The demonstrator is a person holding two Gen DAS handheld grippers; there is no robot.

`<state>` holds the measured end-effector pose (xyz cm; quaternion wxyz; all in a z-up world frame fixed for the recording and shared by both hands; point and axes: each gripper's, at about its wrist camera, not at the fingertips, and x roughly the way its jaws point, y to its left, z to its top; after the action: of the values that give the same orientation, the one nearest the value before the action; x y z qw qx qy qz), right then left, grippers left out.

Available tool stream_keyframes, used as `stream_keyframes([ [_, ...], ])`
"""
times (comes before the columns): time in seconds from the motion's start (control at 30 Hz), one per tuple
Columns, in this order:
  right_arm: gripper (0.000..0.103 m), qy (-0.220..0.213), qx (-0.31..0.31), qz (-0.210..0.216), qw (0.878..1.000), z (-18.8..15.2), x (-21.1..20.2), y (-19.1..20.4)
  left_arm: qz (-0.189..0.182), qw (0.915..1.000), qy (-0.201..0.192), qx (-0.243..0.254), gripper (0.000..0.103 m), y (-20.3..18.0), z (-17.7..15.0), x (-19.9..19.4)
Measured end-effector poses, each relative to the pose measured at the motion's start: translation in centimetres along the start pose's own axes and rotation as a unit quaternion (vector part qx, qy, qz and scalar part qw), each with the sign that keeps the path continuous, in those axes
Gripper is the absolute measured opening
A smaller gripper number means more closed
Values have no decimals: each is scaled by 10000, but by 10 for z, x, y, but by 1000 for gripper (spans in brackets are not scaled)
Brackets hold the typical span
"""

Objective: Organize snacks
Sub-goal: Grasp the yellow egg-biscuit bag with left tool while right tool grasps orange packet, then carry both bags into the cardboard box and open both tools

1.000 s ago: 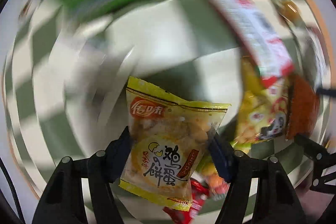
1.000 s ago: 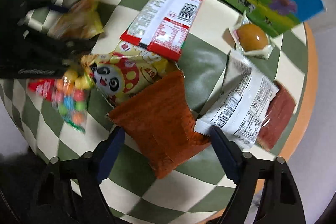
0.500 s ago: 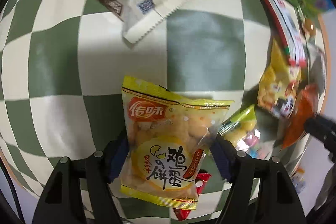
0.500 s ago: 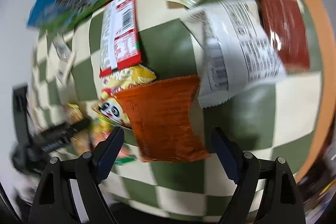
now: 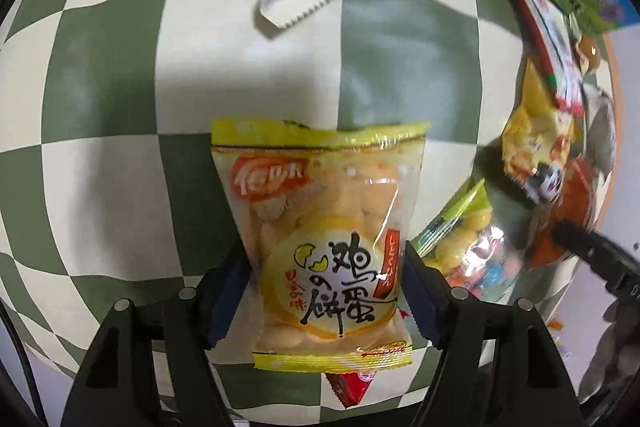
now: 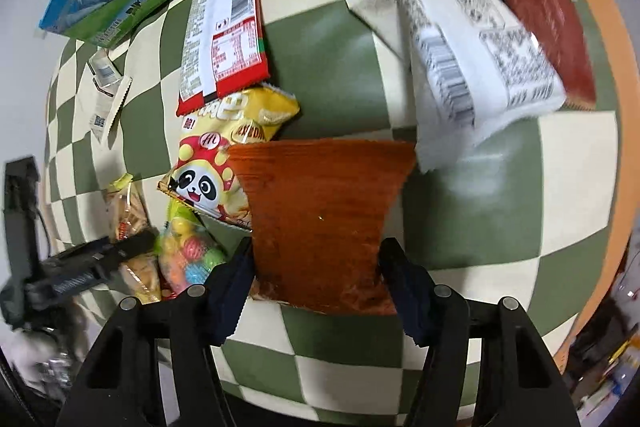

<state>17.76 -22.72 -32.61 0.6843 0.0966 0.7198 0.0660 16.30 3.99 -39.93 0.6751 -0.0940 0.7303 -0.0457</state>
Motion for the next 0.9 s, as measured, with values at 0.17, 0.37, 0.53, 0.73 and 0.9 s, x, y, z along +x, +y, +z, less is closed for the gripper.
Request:
stream_keyframes([
  [0.17,65,-38,-63,-143,9999,-7,16,16,61,9995,-285,-134,56,-5,-9,-7],
  [0.37,51,-236,-61,-214,9995,-11,15,25,214,9976,-610,-230,46,-9,-25,-23],
  [0.53,48,-351,1,-84,9994,-17,-9,7,133,9954,-895,-328,46,-3,-48,-53],
  [0.73,48,-518,80,268,9983,-23,-39,-1,-117,9908,-1311,-323,46,-3,-65,-100],
  [0.9,48,-767,23,568,9954,-21,-81,1,-447,9845,-1694,-92,46,-28,-51,-170],
])
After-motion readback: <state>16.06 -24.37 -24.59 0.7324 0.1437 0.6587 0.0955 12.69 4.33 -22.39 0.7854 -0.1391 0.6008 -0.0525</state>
